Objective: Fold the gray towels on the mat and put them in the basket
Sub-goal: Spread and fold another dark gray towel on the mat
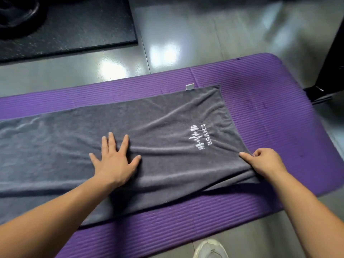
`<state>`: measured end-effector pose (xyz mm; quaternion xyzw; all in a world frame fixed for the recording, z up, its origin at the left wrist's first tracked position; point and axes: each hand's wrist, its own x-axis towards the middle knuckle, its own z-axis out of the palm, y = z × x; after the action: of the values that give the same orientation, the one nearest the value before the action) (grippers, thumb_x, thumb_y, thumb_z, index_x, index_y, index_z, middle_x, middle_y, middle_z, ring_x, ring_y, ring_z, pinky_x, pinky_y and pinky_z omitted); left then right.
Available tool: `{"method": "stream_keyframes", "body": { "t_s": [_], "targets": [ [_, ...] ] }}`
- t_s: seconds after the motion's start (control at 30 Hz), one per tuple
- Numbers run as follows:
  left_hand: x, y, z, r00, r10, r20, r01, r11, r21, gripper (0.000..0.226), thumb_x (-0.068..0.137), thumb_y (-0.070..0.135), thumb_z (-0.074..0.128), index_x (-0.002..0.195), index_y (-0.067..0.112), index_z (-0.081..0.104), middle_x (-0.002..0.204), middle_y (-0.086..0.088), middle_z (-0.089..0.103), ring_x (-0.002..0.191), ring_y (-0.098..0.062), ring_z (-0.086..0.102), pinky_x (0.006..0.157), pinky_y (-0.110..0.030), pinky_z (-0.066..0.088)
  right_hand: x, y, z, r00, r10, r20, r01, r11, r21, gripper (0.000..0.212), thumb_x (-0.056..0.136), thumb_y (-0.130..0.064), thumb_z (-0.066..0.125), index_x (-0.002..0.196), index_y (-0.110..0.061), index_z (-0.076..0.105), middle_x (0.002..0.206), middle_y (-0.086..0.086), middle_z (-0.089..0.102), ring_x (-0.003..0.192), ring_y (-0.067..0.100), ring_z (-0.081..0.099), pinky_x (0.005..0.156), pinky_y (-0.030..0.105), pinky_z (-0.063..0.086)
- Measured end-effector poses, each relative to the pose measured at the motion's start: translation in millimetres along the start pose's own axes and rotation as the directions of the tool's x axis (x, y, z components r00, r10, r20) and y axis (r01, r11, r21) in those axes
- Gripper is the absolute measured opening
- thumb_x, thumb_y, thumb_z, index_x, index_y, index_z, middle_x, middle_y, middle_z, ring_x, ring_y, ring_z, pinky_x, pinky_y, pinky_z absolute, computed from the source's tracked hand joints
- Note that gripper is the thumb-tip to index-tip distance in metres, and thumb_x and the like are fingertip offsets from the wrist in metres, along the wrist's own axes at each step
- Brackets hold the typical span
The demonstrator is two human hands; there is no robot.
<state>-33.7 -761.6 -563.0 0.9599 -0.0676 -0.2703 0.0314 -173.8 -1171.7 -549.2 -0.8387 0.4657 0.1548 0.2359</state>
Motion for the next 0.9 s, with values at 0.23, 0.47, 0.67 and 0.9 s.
{"method": "stream_keyframes", "body": {
  "t_s": [0.23,0.47,0.67,0.9],
  "targets": [
    [0.3,3.9,11.2,0.999,-0.02,-0.029,0.021,0.999,0.041,0.094,0.086,0.084,0.03,0.159,0.04,-0.009,0.166,-0.007,-0.026,0.153,-0.027,-0.026,0.116,-0.073,0.002,3.1,-24.0,13.6,0.993,-0.05,-0.109,0.06,0.994,0.094,0.043,0.083,-0.058,0.069,0.089,-0.016,0.059,0.094,0.005,0.068,0.095,0.03,0.063,0.083,0.039,0.047],
    [6.0,5.6,9.6,0.999,-0.015,-0.037,0.016,1.0,0.027,0.091,0.086,0.084,0.026,0.159,0.042,-0.009,0.167,-0.006,-0.026,0.152,-0.027,-0.027,0.117,-0.072,0.0,32.1,-68.3,15.5,0.974,-0.179,-0.139,0.192,0.977,0.093,0.03,0.094,-0.042,0.062,0.087,-0.014,0.055,0.082,0.003,0.058,0.091,0.032,0.058,0.071,0.036,0.035],
    [18.3,14.3,5.1,0.999,-0.009,-0.038,0.01,1.0,0.019,0.086,0.089,0.081,0.023,0.158,0.044,-0.011,0.165,-0.005,-0.03,0.151,-0.026,-0.031,0.116,-0.072,-0.006,34.4,-56.3,18.8,0.931,-0.3,-0.206,0.266,0.948,-0.177,0.029,0.104,-0.044,0.041,0.098,-0.015,0.043,0.105,0.02,0.064,0.096,0.044,0.061,0.073,0.045,0.038],
    [27.5,19.6,9.9,0.999,-0.023,-0.046,0.024,1.0,0.007,0.086,0.089,0.082,0.018,0.157,0.043,-0.016,0.162,-0.005,-0.036,0.148,-0.027,-0.036,0.112,-0.075,-0.011,8.9,-33.2,16.1,0.984,-0.142,-0.11,0.141,0.99,-0.012,0.048,0.093,-0.062,0.049,0.092,-0.014,0.053,0.096,0.015,0.065,0.098,0.039,0.061,0.079,0.044,0.043]
  ]
}}
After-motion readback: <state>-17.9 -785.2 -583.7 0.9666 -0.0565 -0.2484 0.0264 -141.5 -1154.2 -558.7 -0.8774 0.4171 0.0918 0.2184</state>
